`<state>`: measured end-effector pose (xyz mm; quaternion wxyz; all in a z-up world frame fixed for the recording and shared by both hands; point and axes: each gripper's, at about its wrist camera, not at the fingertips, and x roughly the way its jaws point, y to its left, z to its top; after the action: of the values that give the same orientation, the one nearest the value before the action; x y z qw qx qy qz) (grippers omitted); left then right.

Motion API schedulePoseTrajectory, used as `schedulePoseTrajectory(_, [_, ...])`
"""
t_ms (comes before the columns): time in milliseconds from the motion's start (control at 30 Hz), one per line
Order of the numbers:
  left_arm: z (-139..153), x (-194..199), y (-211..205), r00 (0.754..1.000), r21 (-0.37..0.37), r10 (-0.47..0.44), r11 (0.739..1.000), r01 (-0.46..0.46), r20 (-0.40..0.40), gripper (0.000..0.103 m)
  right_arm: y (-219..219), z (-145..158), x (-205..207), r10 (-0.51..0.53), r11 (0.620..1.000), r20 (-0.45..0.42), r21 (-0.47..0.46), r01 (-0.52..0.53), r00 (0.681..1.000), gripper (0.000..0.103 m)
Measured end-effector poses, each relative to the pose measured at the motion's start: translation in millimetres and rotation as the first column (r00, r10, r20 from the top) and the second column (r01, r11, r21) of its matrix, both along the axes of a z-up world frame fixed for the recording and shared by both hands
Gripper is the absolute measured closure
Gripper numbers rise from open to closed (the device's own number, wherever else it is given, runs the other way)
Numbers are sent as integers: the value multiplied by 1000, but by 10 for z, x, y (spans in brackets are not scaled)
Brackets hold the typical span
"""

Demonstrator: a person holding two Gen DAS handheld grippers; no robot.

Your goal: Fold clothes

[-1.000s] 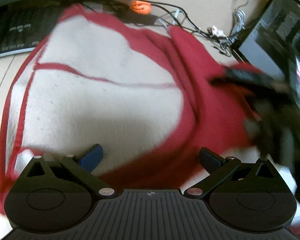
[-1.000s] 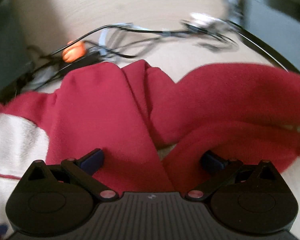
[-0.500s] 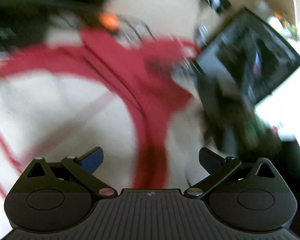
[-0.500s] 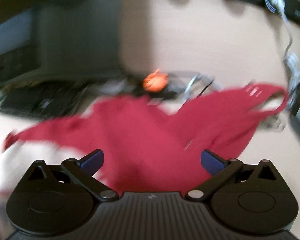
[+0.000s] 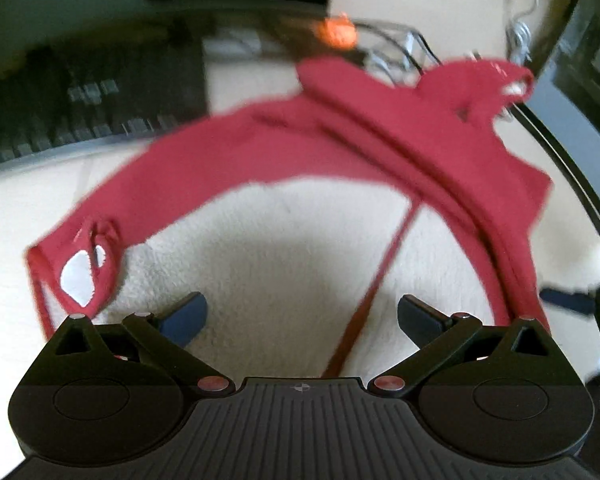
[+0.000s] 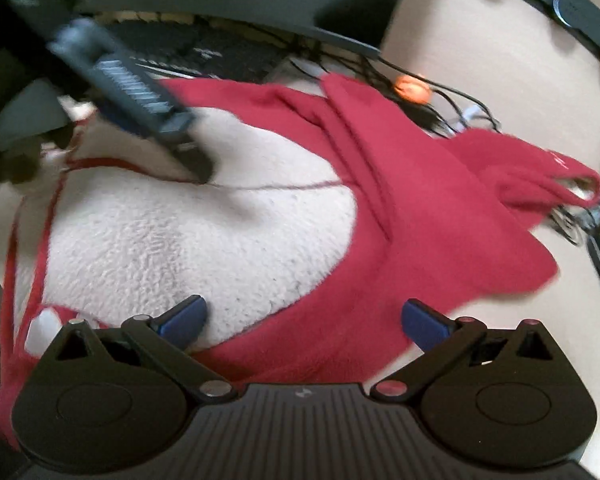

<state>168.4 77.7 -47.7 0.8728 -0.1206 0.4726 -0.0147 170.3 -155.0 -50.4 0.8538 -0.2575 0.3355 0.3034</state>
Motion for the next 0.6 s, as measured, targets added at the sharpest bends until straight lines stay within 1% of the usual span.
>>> schedulePoseTrajectory(100, [4,-194,-316,994,-51,-105,993,103,-22,0,-328,16,64,-51,998,5,-34,51,999,0])
schedulePoseTrajectory(167, [-3,-315,-534,984,-114,-176,978,173,-23,0,-586,36,124,-120,991,7,-62,121,993,0])
schedulePoseTrajectory(200, [-2,-359,-660,974,-135,-224,966,219,-21,0,-717,53,156,-162,983,13,-83,162,987,0])
schedulePoseTrajectory(267, [2,-442,-917,947,-175,-321,933,313,-15,0,-957,91,156,-219,968,14,-123,219,976,0])
schedulePoseTrajectory(300, [14,-472,-1013,932,-172,-363,919,356,-11,0,-1074,115,158,-245,960,14,-139,244,970,0])
schedulePoseTrajectory(333, [27,-500,-1104,915,-166,-404,903,397,-8,0,-1158,184,169,-251,961,-10,-124,248,968,0])
schedulePoseTrajectory(367, [53,-505,-1135,907,-158,-421,896,416,0,0,-1243,253,181,-257,961,-33,-110,252,966,0])
schedulePoseTrajectory(400, [102,-501,-1113,909,-156,-417,896,415,17,0,-1322,327,194,-262,962,-54,-91,257,964,0])
schedulePoseTrajectory(433, [147,-490,-1056,915,-162,-401,902,401,38,0,-1353,446,219,-260,965,-47,-38,258,964,0])
schedulePoseTrajectory(467, [194,-470,-975,926,-169,-372,911,377,61,0,-1366,578,262,-263,964,-27,23,264,964,0])
schedulePoseTrajectory(500, [244,-433,-879,939,-164,-333,925,342,84,0,-1361,702,309,-272,959,5,80,271,962,0])
schedulePoseTrajectory(567, [300,-350,-745,960,-92,-257,959,267,113,0,-1225,793,455,-278,954,67,131,268,958,0])
schedulePoseTrajectory(600, [304,-315,-699,966,-55,-228,970,236,120,0,-1152,831,533,-281,952,97,154,264,955,0])
